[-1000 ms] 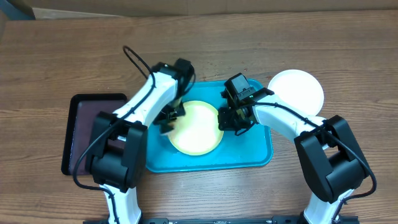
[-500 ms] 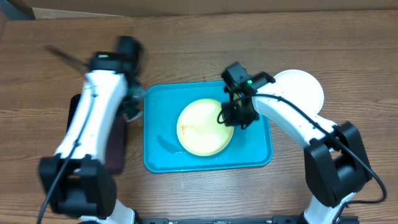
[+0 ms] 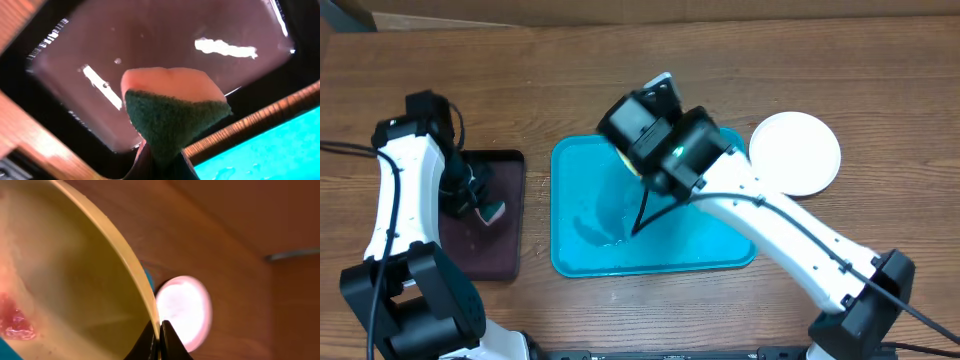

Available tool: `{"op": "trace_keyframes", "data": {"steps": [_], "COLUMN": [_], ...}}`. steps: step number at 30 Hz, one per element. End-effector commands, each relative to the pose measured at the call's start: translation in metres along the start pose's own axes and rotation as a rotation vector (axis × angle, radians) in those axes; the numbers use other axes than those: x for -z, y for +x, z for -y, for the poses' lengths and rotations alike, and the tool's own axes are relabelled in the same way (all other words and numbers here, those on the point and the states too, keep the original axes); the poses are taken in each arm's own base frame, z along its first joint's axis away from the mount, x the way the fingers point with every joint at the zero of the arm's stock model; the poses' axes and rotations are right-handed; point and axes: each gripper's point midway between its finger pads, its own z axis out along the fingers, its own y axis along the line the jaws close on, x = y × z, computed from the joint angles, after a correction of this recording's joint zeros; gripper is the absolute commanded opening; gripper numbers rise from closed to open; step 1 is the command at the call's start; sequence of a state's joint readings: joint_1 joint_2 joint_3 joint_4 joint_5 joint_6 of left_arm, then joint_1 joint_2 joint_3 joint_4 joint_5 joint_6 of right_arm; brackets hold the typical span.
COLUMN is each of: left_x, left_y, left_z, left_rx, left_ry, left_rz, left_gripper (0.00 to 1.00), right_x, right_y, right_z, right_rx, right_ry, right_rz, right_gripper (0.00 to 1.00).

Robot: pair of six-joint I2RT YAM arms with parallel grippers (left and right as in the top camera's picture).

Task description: Clean dirty plates on tray and stack at the side

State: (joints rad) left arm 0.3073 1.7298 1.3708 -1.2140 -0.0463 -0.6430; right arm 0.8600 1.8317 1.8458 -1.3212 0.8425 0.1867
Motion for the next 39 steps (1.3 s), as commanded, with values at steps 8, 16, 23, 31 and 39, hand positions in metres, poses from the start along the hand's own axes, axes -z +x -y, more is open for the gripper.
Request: {"op": "trace_keyframes", "data": {"steps": [8,16,23,31,39], "left_x": [-0.020,-0.021,-0.021,-0.021,-0.021], "left_y": [0.000,-0.004,-0.005,-0.005,-0.005], "left_z": [-0.012,-0.016,-0.017,-0.017,-0.017], "left_rx": [0.032,0.049,0.045,0.041,0.042], "left_ry": [0.071,0.071,0.069,0.069,0.069], "left_rz": [-0.066,-0.060,-0.055,-0.055,-0.056], "left_gripper": [0.04,0.04,0.04,0.04,0.04], "right_x": [0.091,0.115,0.076,-0.039,-0.121], "right_y": [-0.039,-0.042,-0.031,0.007,0.086], "right_z": [0.033,0.029,0.005,0.049,0.134], "right_rx": [0.269,0.281,0.276,-0.307,-0.919], "right_ry": [0.455,0.518,0.260,-0.054,-0.340], "right_rz": [0.277,0.339,0.241,-0.104,-0.474], "right_gripper": [0.04,0.04,0.04,0.04,0.04]}}
